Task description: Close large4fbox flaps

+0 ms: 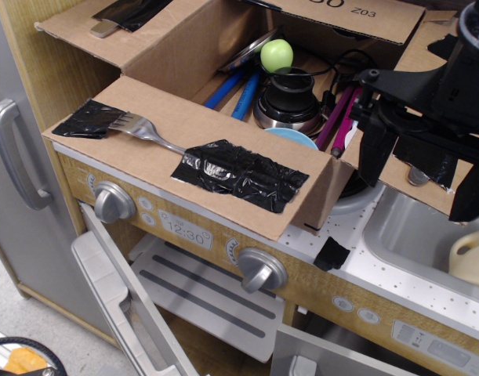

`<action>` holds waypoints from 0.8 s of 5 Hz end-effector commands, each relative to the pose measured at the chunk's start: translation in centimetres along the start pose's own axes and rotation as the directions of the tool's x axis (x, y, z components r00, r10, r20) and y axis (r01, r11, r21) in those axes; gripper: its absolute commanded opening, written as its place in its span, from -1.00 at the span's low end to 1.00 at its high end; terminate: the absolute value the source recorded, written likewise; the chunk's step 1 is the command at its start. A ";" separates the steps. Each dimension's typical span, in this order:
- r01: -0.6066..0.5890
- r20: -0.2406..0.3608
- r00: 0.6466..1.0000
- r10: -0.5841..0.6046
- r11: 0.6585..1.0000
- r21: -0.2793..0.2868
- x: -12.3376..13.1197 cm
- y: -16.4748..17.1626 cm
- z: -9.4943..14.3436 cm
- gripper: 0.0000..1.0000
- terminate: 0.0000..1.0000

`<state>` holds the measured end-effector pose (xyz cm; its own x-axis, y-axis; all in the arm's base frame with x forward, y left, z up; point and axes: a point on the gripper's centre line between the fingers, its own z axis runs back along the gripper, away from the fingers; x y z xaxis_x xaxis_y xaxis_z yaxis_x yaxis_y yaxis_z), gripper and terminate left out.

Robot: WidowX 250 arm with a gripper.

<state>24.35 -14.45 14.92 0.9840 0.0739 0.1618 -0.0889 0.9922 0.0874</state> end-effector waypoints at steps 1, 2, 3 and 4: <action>0.000 0.000 1.000 0.000 1.000 0.000 0.0 0.0 0.0 1.00 -1.00; -0.030 -0.006 1.000 0.030 1.000 0.003 -1.4 -0.9 -1.3 1.00 -1.00; -0.041 0.003 0.999 0.041 0.999 0.031 -2.3 -1.4 -2.7 1.00 -1.00; -0.041 0.048 0.998 0.037 0.996 0.074 -3.2 -1.0 -4.6 1.00 -1.00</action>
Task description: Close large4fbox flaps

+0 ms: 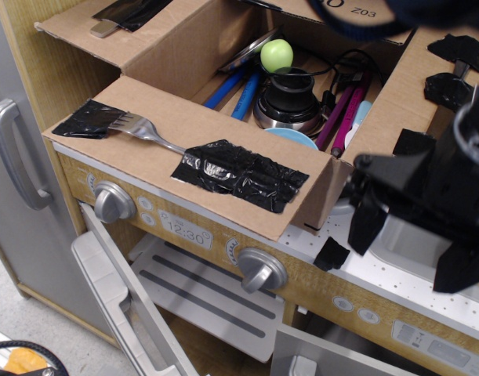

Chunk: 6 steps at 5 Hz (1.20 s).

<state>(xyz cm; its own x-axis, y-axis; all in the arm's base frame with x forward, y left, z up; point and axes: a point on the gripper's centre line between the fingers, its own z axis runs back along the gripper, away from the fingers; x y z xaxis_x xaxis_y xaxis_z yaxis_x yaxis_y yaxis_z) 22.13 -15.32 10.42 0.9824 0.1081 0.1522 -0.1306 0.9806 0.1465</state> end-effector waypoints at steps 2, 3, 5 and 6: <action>-0.042 0.231 0.973 -0.002 0.982 0.186 -1.4 2.1 -4.8 1.00 -1.00; -0.023 0.248 0.968 -0.028 0.980 0.198 -1.1 4.2 -5.8 1.00 -1.00; 0.065 0.249 0.957 -0.148 0.947 0.314 0.6 7.0 -4.0 1.00 -1.00; 0.110 0.211 0.958 -0.192 0.931 0.349 2.1 7.4 -2.2 1.00 -1.00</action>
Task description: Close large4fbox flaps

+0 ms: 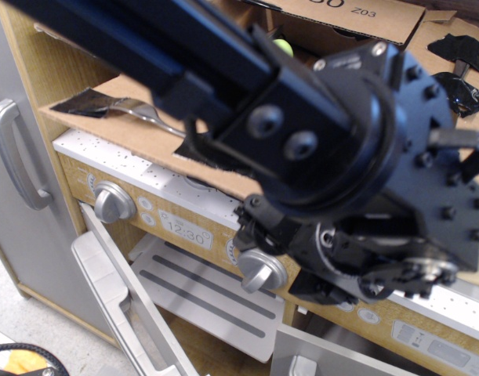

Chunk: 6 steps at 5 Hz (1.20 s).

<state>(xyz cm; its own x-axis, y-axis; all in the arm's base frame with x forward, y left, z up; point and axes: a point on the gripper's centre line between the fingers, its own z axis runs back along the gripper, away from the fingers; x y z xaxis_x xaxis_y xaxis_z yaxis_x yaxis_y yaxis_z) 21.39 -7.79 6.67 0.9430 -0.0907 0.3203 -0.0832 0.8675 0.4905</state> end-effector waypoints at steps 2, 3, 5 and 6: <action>0.131 -0.001 0.991 -0.131 0.991 0.024 8.1 3.6 4.4 1.00 -1.00; 0.195 0.071 0.979 -0.194 0.980 -0.022 10.5 4.7 4.3 1.00 -1.00; 0.267 0.136 0.962 -0.238 0.926 -0.268 13.6 6.8 2.0 1.00 -1.00; 0.260 0.190 0.960 -0.204 0.900 -0.350 14.4 6.9 1.0 1.00 -1.00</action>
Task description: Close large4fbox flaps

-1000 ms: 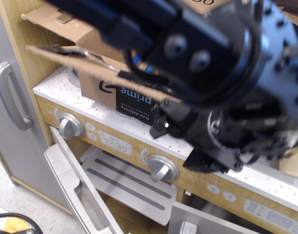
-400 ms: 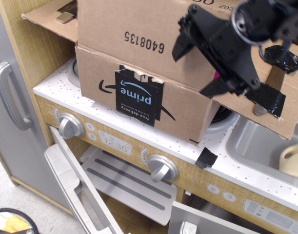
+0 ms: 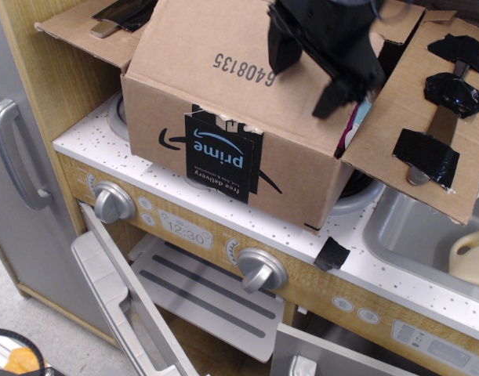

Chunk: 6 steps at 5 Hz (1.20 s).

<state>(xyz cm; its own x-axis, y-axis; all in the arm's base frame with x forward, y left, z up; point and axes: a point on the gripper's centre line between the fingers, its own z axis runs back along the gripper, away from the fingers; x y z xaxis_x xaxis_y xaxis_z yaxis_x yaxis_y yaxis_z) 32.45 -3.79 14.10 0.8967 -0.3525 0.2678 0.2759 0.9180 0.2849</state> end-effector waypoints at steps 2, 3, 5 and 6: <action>-0.105 0.095 0.988 0.118 0.986 -0.130 1.9 0.3 -1.5 1.00 -1.00; -0.130 0.101 0.984 0.144 0.983 -0.132 1.3 -0.5 -2.8 1.00 -1.00; -0.129 0.090 0.985 0.144 0.980 -0.154 1.0 -1.3 -2.9 1.00 -1.00; -0.129 0.090 0.985 0.144 0.980 -0.154 1.0 -1.3 -2.9 1.00 -1.00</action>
<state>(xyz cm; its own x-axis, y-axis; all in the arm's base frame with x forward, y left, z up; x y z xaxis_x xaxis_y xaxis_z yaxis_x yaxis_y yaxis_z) 33.70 -4.21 10.11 0.9035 -0.2219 0.3667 0.1986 0.9749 0.1004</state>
